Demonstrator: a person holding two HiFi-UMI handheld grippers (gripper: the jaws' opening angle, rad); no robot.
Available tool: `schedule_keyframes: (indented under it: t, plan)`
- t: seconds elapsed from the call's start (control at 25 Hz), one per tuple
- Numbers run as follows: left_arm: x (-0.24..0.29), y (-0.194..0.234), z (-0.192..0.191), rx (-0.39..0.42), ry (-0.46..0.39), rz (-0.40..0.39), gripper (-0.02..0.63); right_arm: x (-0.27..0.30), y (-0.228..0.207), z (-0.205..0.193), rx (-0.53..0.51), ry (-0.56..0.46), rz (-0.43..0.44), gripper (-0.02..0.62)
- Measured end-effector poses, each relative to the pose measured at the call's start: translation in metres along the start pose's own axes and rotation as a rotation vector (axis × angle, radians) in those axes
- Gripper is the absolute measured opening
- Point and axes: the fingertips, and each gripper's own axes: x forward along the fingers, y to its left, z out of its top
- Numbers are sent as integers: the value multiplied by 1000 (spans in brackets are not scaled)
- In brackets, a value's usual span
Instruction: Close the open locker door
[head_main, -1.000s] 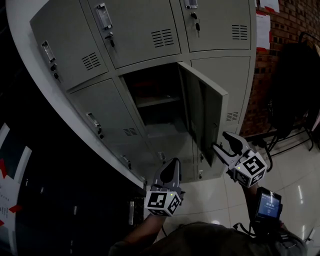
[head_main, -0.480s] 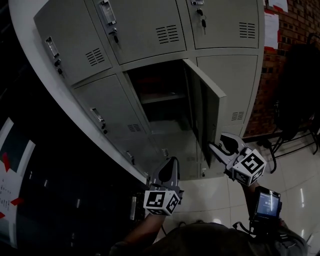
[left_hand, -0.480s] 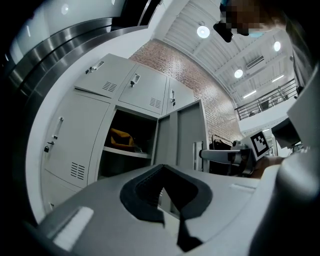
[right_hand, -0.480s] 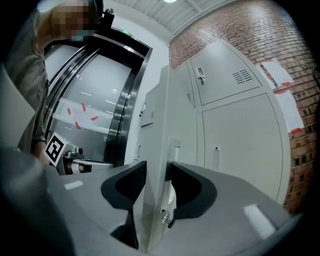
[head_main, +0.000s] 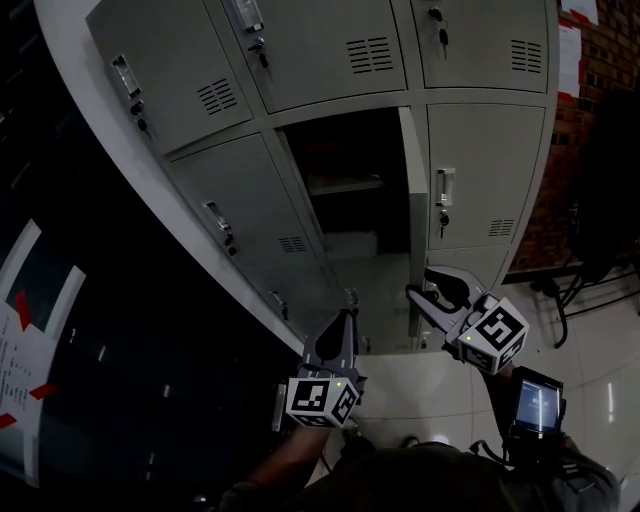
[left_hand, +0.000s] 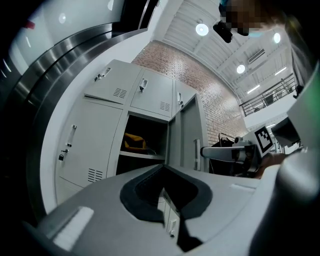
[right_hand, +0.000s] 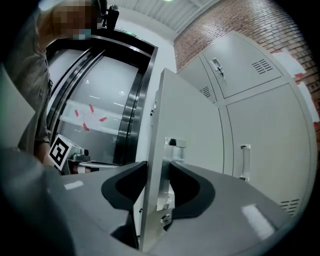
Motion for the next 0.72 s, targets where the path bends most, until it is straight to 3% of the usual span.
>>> schedule_keyframes:
  t: [0.32,0.72]
  plan:
    - [1,71,1,1,-9,-26,-5,71,28,-3,-21,18,-7,132]
    - [21,156,13,-1,-20,-34,-5,167,24,-13,-33,35,-72,118]
